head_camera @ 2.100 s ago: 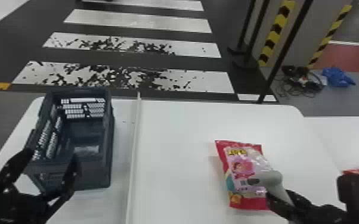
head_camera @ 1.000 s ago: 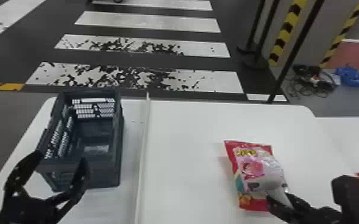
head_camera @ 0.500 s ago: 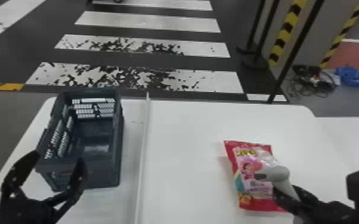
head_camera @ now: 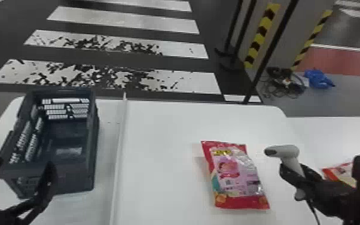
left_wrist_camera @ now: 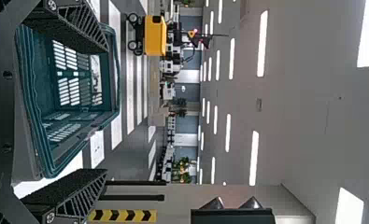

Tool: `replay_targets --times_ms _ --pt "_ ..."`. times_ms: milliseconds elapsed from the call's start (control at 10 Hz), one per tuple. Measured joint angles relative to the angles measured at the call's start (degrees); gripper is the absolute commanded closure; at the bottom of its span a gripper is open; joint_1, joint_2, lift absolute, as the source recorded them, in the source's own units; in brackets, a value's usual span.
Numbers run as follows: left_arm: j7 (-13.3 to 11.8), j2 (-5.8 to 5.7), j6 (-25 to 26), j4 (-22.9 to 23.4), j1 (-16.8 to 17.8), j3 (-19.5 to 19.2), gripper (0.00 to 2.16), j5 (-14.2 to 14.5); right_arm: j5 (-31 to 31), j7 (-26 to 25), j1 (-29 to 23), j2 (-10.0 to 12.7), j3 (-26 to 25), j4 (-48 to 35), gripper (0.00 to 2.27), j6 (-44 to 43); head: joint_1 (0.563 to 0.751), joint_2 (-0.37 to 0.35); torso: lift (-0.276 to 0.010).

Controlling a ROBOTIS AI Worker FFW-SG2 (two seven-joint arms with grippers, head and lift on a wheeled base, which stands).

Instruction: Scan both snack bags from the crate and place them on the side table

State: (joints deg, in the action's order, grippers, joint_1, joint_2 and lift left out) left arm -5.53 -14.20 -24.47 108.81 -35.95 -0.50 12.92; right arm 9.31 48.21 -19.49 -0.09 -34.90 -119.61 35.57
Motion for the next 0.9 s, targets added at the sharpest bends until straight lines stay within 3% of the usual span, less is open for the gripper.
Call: replay_targets --times_ms 300,900 --pt "0.0 0.12 0.0 0.0 0.0 0.2 0.08 -0.1 1.4 0.8 6.2 0.0 -5.1 8.4 2.24 -4.4 0.695 -0.295 -0.098" --pt "0.0 0.02 0.0 0.0 0.0 0.5 0.08 -0.2 5.9 0.2 14.9 0.0 -8.3 26.9 2.24 -14.7 0.695 -0.319 -0.098"
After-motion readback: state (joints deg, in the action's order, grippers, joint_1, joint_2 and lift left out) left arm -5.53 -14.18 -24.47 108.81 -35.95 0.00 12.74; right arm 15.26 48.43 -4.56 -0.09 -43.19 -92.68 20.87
